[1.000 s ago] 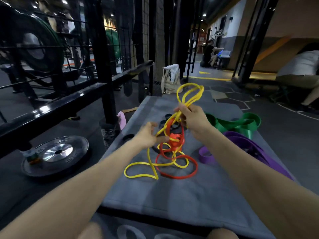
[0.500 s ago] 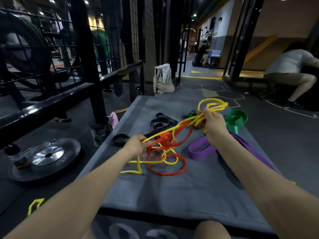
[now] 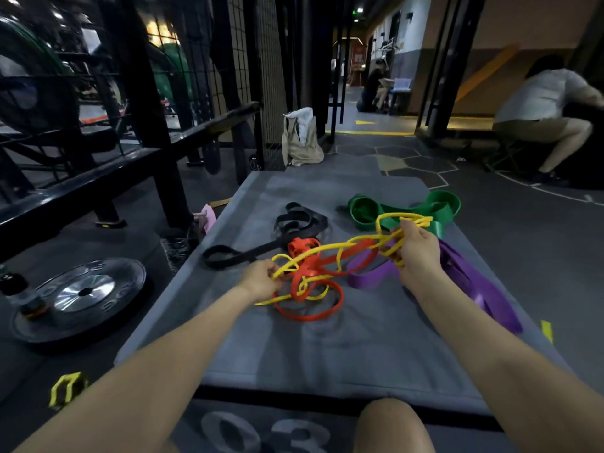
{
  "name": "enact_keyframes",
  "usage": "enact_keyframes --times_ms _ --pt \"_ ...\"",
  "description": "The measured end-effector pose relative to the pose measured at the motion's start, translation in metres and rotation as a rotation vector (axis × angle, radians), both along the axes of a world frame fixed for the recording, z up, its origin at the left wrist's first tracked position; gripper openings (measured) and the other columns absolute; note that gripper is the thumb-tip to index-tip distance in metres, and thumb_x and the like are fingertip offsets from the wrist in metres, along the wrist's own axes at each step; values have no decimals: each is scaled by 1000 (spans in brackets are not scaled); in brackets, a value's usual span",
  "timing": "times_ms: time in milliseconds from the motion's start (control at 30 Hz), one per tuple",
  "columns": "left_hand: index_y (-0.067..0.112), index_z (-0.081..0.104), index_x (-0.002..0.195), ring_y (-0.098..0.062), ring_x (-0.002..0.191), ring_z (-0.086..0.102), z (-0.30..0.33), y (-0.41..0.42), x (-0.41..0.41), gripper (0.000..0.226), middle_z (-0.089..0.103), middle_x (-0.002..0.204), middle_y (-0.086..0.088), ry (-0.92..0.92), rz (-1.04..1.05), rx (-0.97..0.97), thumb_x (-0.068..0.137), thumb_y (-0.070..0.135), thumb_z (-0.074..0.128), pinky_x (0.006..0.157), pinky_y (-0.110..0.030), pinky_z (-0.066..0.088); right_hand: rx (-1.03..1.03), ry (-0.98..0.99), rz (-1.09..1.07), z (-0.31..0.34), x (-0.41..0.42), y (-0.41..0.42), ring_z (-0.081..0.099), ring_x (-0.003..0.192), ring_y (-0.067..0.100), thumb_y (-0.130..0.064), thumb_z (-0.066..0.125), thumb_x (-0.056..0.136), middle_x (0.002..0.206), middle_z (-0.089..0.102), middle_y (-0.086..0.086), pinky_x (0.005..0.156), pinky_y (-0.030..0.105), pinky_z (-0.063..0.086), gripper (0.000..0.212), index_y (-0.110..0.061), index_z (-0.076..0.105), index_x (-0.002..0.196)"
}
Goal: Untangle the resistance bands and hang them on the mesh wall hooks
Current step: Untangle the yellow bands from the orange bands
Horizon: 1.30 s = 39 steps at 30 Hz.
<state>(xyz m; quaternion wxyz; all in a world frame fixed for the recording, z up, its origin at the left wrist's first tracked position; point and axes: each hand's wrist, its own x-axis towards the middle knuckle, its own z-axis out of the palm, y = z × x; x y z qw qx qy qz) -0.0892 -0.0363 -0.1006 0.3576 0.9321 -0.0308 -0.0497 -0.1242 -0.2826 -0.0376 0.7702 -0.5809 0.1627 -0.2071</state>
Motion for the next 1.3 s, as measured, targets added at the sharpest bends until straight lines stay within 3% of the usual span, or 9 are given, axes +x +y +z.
enact_keyframes --times_ms 200,300,433,567,733,833,1033,1133,1300 --pt "7 54 110 -13 83 54 -17 -34 2 43 60 90 -2 131 -185 -93 73 -1 73 66 -13 42 -102 66 -97 -9 -13 -23 36 24 5 -12 44 94 31 44 -3 34 15 30 35 -7 47 60" --pt "15 60 78 -7 54 49 -11 -42 7 11 55 61 5 139 -197 -209 84 19 68 49 -11 38 -153 110 -131 -13 -20 -35 29 24 5 -14 46 93 37 39 0 31 12 22 28 -8 46 65" --pt "18 59 60 -5 50 58 -5 -42 29 35 61 52 6 -88 -2 -384 91 33 57 56 -24 47 -174 121 -119 -21 -22 -42 28 26 3 -13 47 91 29 36 -8 31 13 22 31 -9 47 60" --pt "23 58 88 -20 86 60 -21 -43 50 21 61 91 -3 -142 -97 -41 75 27 74 77 -31 46 -235 128 -114 -26 -25 -45 31 26 2 -11 46 91 29 37 -9 32 14 27 35 -11 45 57" --pt "23 57 106 -27 112 55 -30 -37 47 54 58 120 -6 25 -284 562 88 67 30 91 -38 44 -278 187 -142 -28 -32 -54 35 42 11 -14 46 91 45 39 -2 42 22 30 33 -12 46 58" --pt "22 54 105 -24 114 55 -11 -35 38 63 59 118 -3 16 -307 780 82 76 30 84 -34 41 -268 199 -141 -26 -35 -56 35 42 11 -14 46 91 45 39 -2 43 23 29 32 -12 47 59" --pt "12 60 77 -16 69 53 43 -1 27 45 55 72 -1 150 -262 358 70 54 73 58 -27 37 -255 147 -118 -27 -29 -44 34 39 12 -15 48 91 49 39 3 40 23 29 33 -11 48 59" --pt "9 62 72 -13 66 48 79 23 21 47 53 67 -1 89 -190 210 65 54 75 60 -27 35 -249 138 -96 -25 -26 -34 33 29 5 -13 50 90 39 40 -1 33 17 27 34 -12 51 56" --pt "10 68 77 -10 57 49 124 61 17 24 57 52 4 -186 54 1 84 32 68 50 -17 38 -233 75 17 -14 -20 -12 42 30 10 -7 50 89 32 47 0 47 28 37 29 -6 53 60"
